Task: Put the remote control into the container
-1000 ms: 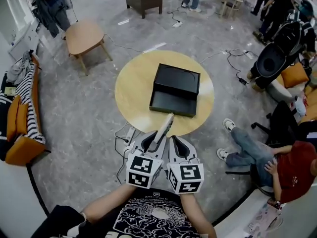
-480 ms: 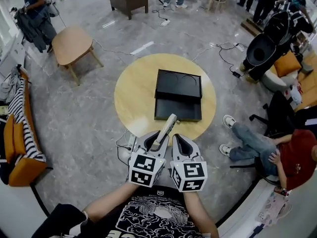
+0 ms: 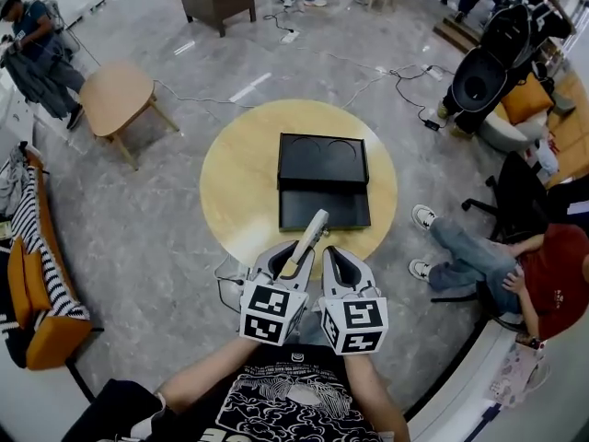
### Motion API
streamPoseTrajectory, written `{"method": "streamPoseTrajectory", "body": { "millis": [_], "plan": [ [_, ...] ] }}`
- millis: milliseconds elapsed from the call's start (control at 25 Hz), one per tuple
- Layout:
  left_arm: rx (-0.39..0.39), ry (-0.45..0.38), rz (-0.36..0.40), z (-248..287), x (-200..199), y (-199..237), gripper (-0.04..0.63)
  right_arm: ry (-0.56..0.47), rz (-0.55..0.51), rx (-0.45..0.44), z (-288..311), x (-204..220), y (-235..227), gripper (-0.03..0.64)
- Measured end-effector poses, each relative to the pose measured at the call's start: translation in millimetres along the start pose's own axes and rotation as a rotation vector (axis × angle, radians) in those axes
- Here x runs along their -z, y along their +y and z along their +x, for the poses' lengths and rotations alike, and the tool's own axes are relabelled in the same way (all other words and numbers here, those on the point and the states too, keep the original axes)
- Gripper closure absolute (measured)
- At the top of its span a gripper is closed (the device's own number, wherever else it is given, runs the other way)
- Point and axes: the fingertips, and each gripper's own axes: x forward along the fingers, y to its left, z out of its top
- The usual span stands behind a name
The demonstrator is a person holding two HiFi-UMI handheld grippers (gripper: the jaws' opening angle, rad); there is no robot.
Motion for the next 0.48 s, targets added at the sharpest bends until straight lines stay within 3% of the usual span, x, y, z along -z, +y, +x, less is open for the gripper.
{"method": "streamPoseTrajectory", "body": {
  "millis": [480],
  "plan": [
    [0.013,0.070,0.034,85,-23,3,0.491,0.029,-0.007,-0.039,51,-17,-67,0.594]
  ]
}}
